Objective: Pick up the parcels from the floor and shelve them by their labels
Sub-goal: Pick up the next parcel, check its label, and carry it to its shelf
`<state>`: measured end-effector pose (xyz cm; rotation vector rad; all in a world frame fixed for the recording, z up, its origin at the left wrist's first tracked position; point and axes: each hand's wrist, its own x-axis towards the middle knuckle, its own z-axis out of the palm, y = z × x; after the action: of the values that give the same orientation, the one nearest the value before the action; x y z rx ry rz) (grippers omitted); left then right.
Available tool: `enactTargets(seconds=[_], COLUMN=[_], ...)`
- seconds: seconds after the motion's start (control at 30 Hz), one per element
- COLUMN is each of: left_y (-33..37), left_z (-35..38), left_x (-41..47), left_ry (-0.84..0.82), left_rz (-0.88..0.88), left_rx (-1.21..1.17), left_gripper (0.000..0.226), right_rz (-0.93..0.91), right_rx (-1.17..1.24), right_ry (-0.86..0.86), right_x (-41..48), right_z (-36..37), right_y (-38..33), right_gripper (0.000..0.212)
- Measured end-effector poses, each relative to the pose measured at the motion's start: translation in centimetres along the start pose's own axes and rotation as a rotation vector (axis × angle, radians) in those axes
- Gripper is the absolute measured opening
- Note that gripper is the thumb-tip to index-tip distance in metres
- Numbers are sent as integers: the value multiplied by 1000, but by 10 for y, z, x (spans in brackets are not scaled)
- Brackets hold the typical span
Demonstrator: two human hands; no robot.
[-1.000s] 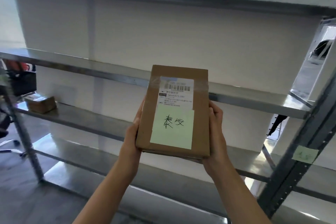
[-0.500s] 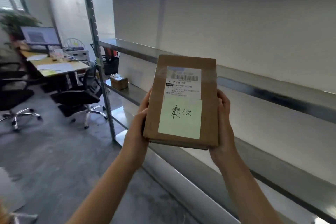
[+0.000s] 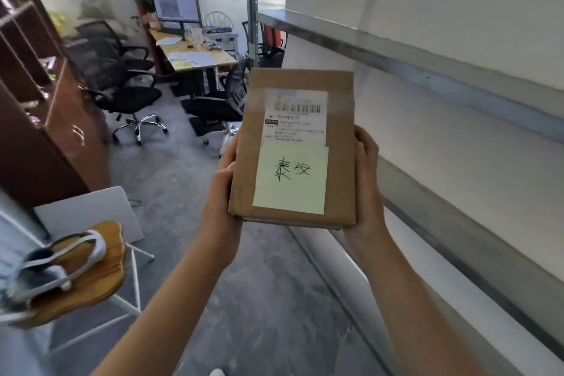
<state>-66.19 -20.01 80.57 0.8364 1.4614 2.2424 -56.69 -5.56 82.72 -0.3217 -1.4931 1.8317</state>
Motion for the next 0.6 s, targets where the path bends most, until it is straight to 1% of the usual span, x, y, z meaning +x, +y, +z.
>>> enactTargets(seconds=[0.1, 0.27, 0.33, 0.5, 0.6], left_y=[-3, -7, -7, -5, -2], left_z=[-31, -85, -109, -168, -206], left_x=[17, 62, 86, 155, 193], left_ry=[86, 184, 211, 259, 277], left_rz=[29, 46, 37, 15, 20], left_rx=[12, 34, 36, 27, 58], left_gripper=[53, 51, 46, 49, 52], right_rz=[42, 68, 87, 76, 81], right_rx=[38, 4, 16, 90, 83], right_ry=[-49, -101, -130, -167, -207], right_x=[25, 74, 98, 163, 202], right_z=[29, 85, 107, 169, 209], right_y=[18, 47, 60, 96, 119], right_gripper=[36, 41, 37, 25, 25])
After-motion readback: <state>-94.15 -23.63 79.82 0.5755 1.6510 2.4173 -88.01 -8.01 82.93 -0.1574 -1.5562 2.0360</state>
